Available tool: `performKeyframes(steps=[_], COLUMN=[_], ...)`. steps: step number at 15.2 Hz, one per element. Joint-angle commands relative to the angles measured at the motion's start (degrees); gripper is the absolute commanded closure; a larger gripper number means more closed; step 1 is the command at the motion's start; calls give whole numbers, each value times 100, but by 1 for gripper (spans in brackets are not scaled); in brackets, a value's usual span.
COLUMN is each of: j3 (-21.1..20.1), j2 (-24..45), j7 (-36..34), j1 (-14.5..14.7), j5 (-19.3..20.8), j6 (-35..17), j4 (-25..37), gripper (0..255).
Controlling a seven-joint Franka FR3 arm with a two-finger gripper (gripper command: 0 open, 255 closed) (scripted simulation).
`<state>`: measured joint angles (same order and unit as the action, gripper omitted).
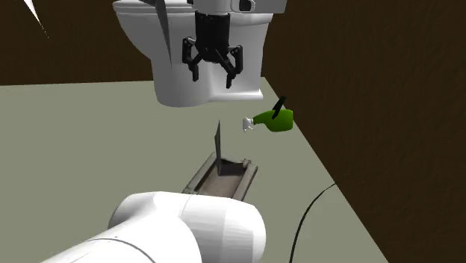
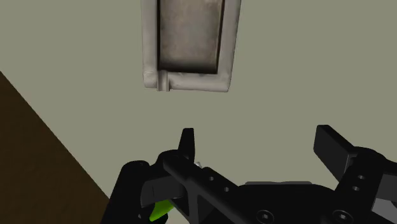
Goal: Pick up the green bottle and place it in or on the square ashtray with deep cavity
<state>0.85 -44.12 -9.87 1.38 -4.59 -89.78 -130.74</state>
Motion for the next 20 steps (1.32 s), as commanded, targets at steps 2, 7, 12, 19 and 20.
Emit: performKeyframes(steps=[2, 7, 12, 19, 20], j3=[-101, -551, -878, -1041, -1030], j2=[220, 1384, 2614, 4374, 4625], j7=[-194, -1180, -2195, -3575, -3755], j1=[-48, -313, -564, -772, -782], j5=[12, 167, 482, 1079, 1163], j6=[-114, -574, -826, -798, -759], j4=[63, 510, 1163, 2387, 2589], gripper=[0, 0, 0, 0, 0])
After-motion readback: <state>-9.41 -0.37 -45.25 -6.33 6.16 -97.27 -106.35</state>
